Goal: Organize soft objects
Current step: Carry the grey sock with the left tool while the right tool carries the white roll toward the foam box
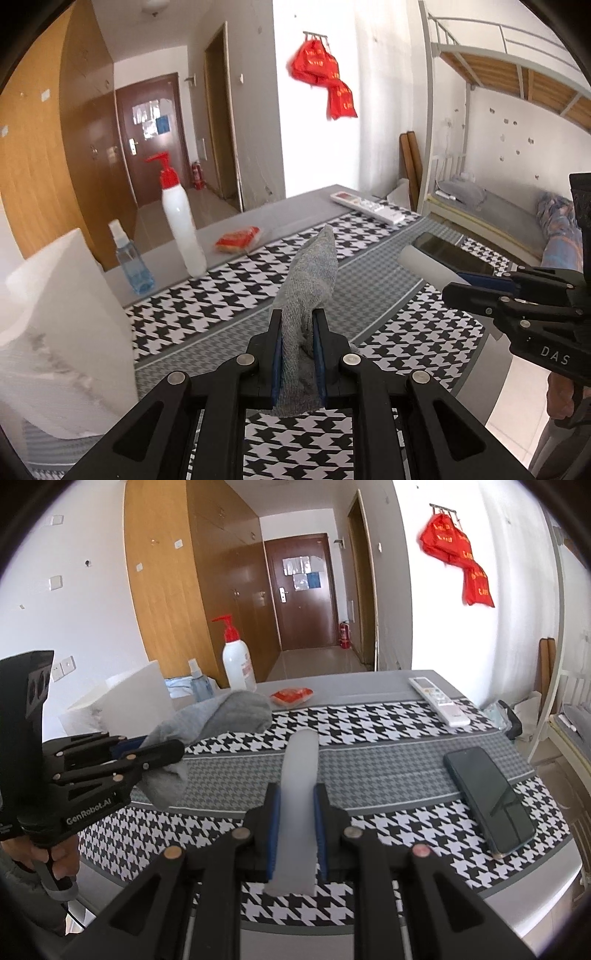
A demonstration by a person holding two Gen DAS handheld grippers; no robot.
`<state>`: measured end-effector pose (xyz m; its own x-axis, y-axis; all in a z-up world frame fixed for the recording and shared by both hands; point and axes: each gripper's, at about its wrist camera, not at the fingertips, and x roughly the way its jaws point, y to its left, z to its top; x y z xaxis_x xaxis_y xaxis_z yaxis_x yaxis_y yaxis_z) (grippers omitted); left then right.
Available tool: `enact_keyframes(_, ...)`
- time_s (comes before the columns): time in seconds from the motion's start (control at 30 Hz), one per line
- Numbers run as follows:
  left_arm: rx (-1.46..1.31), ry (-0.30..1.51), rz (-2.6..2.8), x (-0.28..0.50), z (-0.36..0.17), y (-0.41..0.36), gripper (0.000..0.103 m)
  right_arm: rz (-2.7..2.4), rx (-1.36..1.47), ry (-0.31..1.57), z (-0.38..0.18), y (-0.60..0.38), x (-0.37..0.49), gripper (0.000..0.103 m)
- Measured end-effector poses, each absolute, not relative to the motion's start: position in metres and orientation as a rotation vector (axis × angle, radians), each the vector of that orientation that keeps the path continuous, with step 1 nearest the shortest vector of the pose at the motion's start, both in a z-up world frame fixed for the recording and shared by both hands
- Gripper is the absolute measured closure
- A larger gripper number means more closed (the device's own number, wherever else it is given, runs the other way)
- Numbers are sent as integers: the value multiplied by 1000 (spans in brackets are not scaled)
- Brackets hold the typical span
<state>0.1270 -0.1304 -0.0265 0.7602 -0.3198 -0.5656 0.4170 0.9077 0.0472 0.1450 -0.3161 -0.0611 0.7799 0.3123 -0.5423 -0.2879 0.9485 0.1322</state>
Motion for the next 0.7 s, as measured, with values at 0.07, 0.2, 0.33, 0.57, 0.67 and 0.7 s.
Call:
enact_keyframes(0.07, 174, 572, -397, 127, -24, -128, 87, 333, 40, 583, -57, -312, 144, 82)
enact_keyframes(0.2, 166, 546, -378, 123, -16, -118, 87, 341, 35, 564, -50, -305, 143, 82)
enact_keyframes(0.33, 157, 519, -355, 118, -8, -107, 87, 359, 24, 553, -45, -296, 144, 82)
enact_keyframes(0.57, 147, 483, -315, 110, 2, -89, 87, 381, 15, 528, -33, -281, 146, 82)
enact_keyframes(0.67, 142, 466, -299, 107, 7, -81, 87, 391, 2, 521, -29, -272, 148, 82)
enact_keyframes(0.7, 141, 458, -291, 106, 10, -78, 87, 397, -4, 519, -27, -269, 149, 82)
